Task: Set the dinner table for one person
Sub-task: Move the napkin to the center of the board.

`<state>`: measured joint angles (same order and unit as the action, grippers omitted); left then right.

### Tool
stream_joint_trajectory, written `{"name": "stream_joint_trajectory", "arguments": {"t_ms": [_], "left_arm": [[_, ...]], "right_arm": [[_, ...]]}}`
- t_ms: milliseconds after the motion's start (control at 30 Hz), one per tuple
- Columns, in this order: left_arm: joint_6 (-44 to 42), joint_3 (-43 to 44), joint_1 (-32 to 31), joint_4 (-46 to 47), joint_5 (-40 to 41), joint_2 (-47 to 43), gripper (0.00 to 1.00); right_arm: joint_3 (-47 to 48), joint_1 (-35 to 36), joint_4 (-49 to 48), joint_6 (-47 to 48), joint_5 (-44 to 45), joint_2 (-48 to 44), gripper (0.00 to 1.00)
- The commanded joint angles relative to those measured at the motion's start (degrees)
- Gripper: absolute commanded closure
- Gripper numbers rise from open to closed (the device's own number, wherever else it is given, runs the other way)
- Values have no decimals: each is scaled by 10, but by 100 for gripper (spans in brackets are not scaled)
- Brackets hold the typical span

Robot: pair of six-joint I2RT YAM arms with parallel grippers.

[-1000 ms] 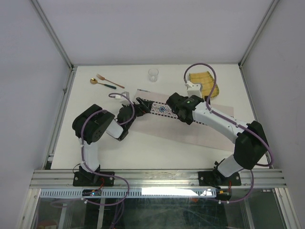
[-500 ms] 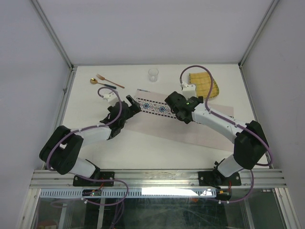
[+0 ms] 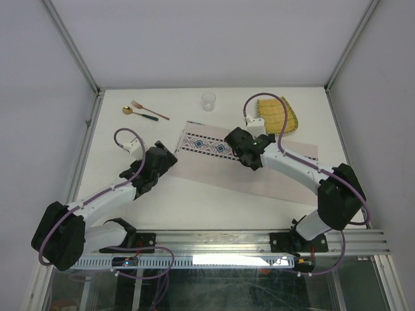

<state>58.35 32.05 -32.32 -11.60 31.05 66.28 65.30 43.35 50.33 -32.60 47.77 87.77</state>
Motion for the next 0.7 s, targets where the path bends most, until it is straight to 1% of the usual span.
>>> {"name": "stream_joint_trajectory", "arguments": {"t_ms": [0,167,300,500,667], "left_arm": [[39,-22,-5,-24,-7,-18,1],[53,-34,-5,-18,-25,-3,1],[67,-59,-5,14,-40,4,1],[70,-73,-4,50,-52,20,1],[72,-85,-5,108,-71,43,1]], "right_arm": [[-7,5,-26,2,-5,-29,28],[-8,8,-22,0,-4,-29,28],[-9,9,-22,0,-2,-32,28],[-12,9,-22,-1,0,-29,28],[-16,10,-19,-1,4,-28,27]]}}
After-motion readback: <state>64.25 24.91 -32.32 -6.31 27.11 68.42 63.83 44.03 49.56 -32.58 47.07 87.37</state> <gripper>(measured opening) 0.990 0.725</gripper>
